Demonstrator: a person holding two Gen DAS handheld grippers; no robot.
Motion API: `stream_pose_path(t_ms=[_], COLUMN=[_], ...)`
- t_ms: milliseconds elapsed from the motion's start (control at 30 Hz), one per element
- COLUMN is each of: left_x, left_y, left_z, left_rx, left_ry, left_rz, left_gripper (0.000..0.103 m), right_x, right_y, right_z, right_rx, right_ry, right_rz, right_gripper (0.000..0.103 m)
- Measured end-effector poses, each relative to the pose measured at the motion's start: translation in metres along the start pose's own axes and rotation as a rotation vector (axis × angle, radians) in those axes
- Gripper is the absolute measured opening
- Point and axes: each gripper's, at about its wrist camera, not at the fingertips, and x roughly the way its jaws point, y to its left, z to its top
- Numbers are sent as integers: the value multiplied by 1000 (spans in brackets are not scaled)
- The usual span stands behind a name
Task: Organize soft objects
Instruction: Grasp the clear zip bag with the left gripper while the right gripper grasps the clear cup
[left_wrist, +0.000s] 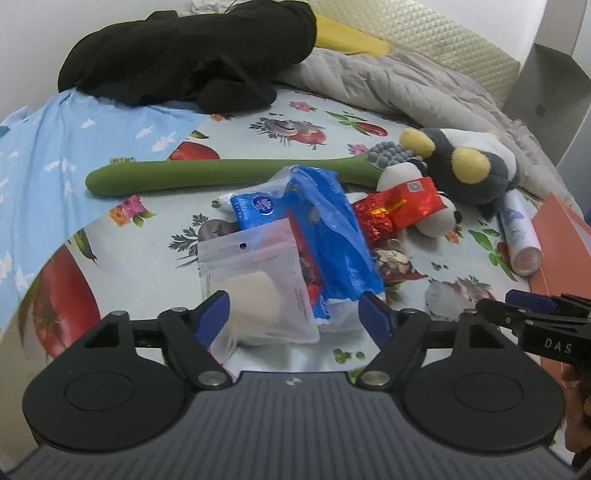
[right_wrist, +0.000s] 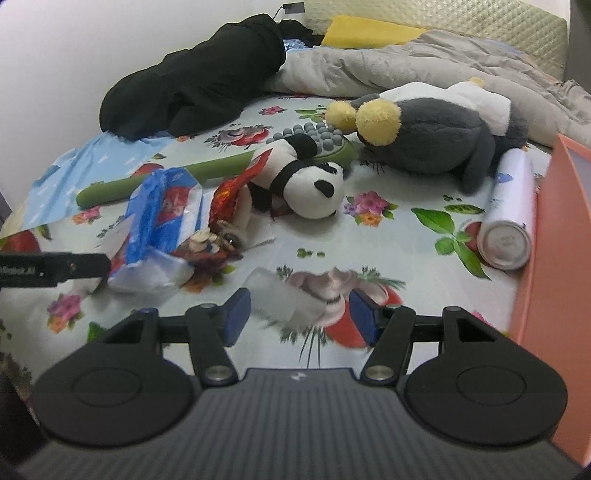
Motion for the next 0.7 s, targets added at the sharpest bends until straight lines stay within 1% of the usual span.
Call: stream_pose_path(t_ms=[133, 367, 433, 500, 600, 633, 700], left_x=[9, 17, 19, 20, 20, 20, 20], left_y=[0, 6, 7, 8, 9, 9, 9], left_z=[0, -4, -6, -8, -10, -11, -11], left_rx=[1, -7, -9, -7, -16, -16, -18], left_ry=[-1, -3, 5, 13, 12, 12, 14], left_rz=[14, 51, 54, 60, 55, 55, 53], left_gripper=[83, 82, 81, 80, 75, 70, 68], right_x=[19, 35, 36, 35, 35, 34, 34], right_y=[-3, 2, 2, 2, 3, 4, 8], right_z=[4, 5, 5, 4, 3, 3, 2], right_rx=[0, -30, -29, -30, -38, -48, -78], right_ry=[18, 47, 58, 64, 77, 83, 101], right_rz=[0, 43, 68, 87, 108, 111, 116], right_gripper=[62, 60, 53, 52, 50, 49, 49])
